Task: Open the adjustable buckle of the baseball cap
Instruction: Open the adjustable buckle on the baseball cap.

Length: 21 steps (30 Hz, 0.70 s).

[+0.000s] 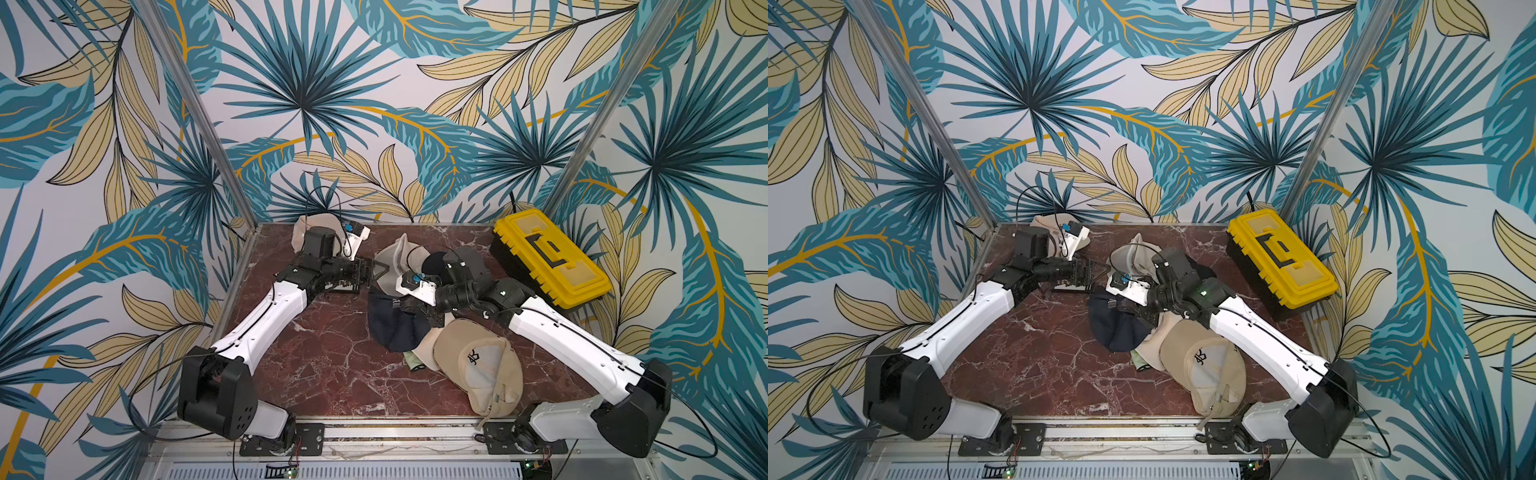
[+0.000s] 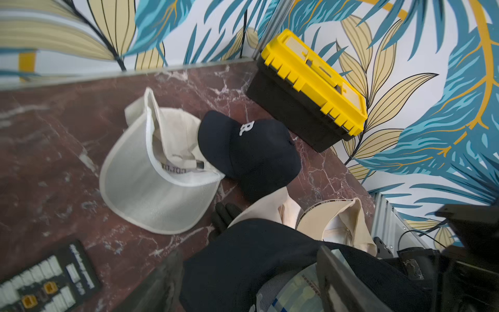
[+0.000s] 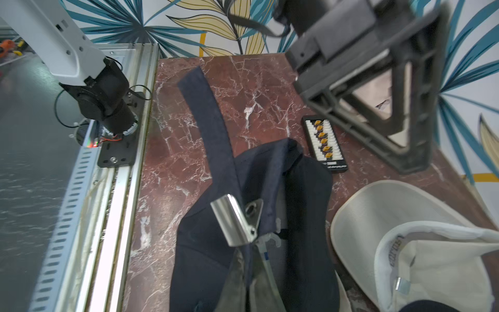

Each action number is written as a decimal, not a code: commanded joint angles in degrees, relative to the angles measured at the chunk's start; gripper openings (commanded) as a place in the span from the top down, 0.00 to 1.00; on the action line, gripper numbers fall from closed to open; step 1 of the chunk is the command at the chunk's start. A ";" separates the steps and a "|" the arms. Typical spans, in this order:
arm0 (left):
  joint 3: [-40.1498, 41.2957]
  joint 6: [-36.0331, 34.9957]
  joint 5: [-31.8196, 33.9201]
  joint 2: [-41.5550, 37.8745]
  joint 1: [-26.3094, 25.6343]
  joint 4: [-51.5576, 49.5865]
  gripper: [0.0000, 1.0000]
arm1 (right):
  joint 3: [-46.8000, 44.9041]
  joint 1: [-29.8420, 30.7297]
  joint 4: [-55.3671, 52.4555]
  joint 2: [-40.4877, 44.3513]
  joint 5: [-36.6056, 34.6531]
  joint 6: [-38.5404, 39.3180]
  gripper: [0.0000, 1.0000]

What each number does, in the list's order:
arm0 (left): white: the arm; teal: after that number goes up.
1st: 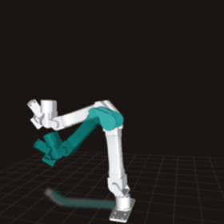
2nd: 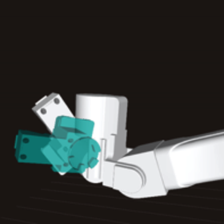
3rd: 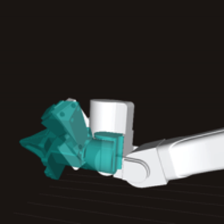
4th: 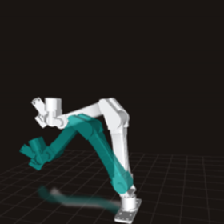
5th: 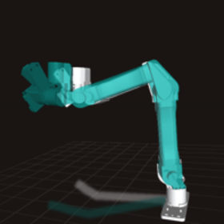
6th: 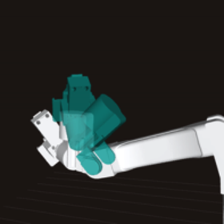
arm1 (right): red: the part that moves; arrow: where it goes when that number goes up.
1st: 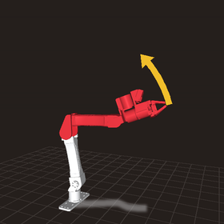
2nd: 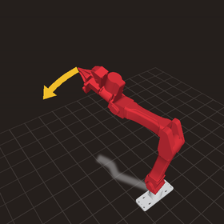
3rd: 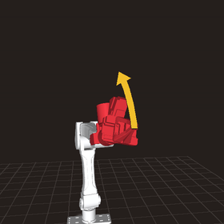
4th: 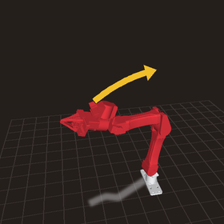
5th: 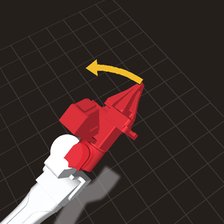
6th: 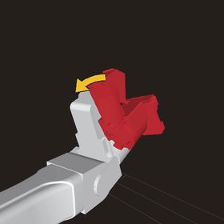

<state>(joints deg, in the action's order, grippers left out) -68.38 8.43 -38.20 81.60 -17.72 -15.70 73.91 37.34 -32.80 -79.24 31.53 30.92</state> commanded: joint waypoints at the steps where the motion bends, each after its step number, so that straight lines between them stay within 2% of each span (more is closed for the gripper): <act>1: -2.46 -10.86 -3.93 -4.19 0.31 1.23 0.21 | 3.80 -3.18 -8.38 -1.89 7.53 -2.77 1.00; 5: -0.80 -16.74 -12.74 -6.38 0.33 1.26 0.21 | 6.98 -6.94 -12.89 -3.95 12.74 -1.17 1.00; 13: 2.63 -21.71 -14.66 -5.39 0.24 1.20 0.23 | 6.42 -9.85 -15.39 -4.17 18.51 4.95 1.00; 17: 3.51 -28.15 -19.06 -3.79 -0.17 1.21 0.25 | 6.47 -10.16 -16.38 -4.42 21.36 8.11 1.00; 21: 3.39 -30.34 -22.61 -2.73 -1.62 1.20 0.26 | 7.07 -10.18 -17.11 -5.69 23.20 9.37 1.00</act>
<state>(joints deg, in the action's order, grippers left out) -65.19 -17.61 -56.16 78.56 -18.24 -14.68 80.58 27.29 -47.72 -83.70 50.50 37.74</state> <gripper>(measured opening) 0.741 0.050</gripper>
